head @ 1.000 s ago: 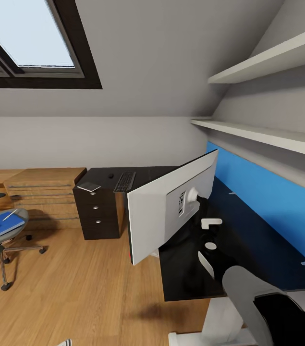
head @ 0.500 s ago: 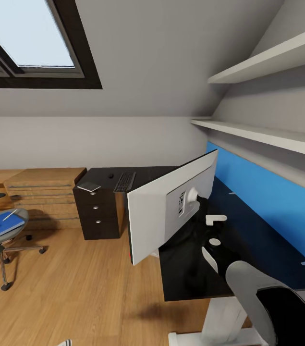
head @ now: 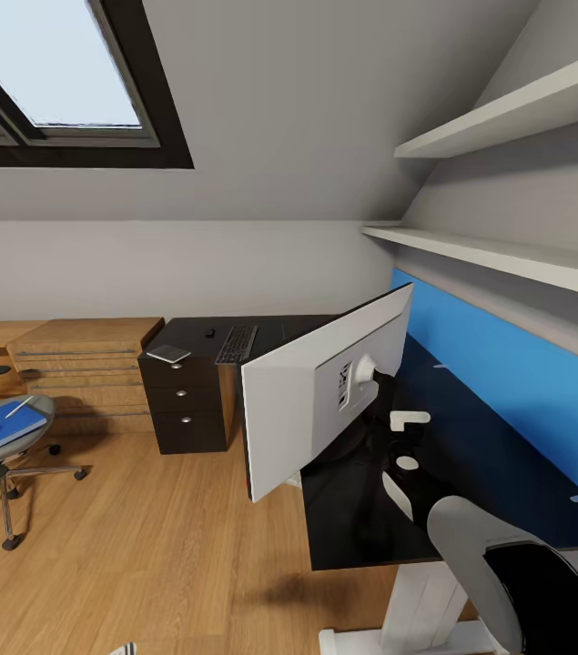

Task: In the bedroom, organize the workspace by keeping the computer under the desk, ensuring the monitor is on the desk, placing the keyboard on the desk next to the monitor, placing the mouse on the desk next to the keyboard, moving the folder from the swivel chair onto the desk next to the mouse, stacking the notebook on top of the folder with the pen on top of the notebook, and positioning the swivel chair next to the desk.

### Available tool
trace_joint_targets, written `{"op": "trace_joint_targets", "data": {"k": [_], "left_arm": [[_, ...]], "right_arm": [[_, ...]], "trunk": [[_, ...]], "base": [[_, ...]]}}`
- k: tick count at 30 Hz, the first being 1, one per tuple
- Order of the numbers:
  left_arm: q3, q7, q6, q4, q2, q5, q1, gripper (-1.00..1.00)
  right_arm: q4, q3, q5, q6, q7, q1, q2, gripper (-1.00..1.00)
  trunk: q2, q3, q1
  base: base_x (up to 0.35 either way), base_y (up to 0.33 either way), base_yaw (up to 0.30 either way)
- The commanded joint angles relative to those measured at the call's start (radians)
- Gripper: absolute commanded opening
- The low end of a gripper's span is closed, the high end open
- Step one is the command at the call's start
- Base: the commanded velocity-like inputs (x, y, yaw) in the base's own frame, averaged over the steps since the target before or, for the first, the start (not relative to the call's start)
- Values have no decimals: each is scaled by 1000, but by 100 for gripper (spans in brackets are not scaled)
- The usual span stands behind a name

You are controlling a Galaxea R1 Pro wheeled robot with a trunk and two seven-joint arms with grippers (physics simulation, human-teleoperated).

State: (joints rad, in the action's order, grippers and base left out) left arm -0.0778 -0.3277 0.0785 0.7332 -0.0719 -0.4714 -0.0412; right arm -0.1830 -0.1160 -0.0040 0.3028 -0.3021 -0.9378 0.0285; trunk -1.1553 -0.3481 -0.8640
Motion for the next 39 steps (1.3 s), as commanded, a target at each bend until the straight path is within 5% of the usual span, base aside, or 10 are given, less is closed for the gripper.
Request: {"op": "trace_joint_targets", "data": {"k": [1,39], "left_arm": [[-8,-8,6,0,-2,-10,-1,100],[-8,-8,23,-1,-2,-12,-1,100]], "right_arm": [[1,-8,-1,1,-8,-1,0,100],[4,-5,0,35,-8,-1,-2,100]], "trunk": [[-1,-1,0],[-1,-1,0]], "base": [[0,0,0],[75,0,0]]}}
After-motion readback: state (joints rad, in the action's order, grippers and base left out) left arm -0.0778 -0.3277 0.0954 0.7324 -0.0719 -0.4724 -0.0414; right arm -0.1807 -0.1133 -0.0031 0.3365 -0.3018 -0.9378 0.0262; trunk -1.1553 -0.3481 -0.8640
